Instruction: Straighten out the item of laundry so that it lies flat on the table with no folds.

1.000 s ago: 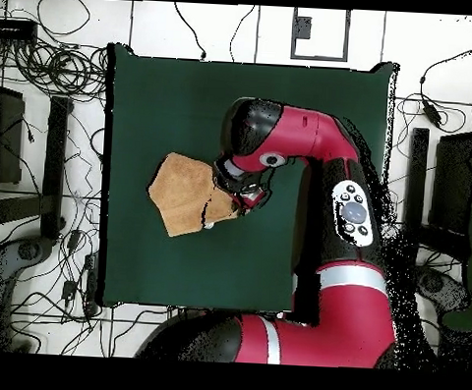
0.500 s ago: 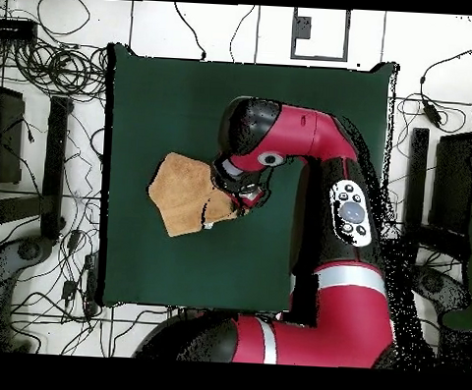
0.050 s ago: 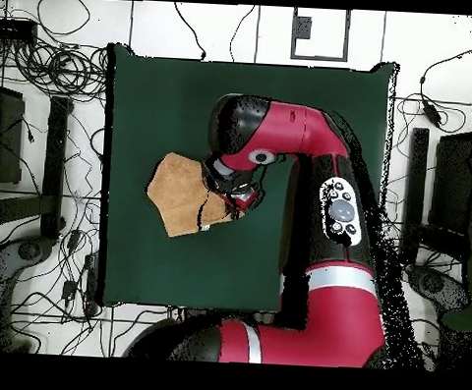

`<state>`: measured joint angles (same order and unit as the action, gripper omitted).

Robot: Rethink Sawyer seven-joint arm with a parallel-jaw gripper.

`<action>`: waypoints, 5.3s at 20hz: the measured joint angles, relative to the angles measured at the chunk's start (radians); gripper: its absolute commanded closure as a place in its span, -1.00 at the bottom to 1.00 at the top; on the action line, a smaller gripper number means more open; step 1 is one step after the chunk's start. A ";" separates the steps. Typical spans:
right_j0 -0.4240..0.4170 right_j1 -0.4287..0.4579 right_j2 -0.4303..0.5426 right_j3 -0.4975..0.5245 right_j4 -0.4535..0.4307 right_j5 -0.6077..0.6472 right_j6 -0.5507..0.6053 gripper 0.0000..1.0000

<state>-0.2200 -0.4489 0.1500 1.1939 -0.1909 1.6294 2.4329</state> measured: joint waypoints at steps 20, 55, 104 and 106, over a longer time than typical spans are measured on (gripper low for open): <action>0.000 0.003 0.000 -0.009 -0.001 0.042 0.000 1.00; -0.084 0.238 -0.001 -0.350 -0.122 0.129 0.000 1.00; -0.199 0.476 0.077 -0.821 -0.258 -0.395 -0.513 1.00; -0.209 0.461 0.087 -0.798 -0.259 -0.570 -0.566 1.00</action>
<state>-0.4295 0.0119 0.2365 0.3960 -0.4497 1.0598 1.8665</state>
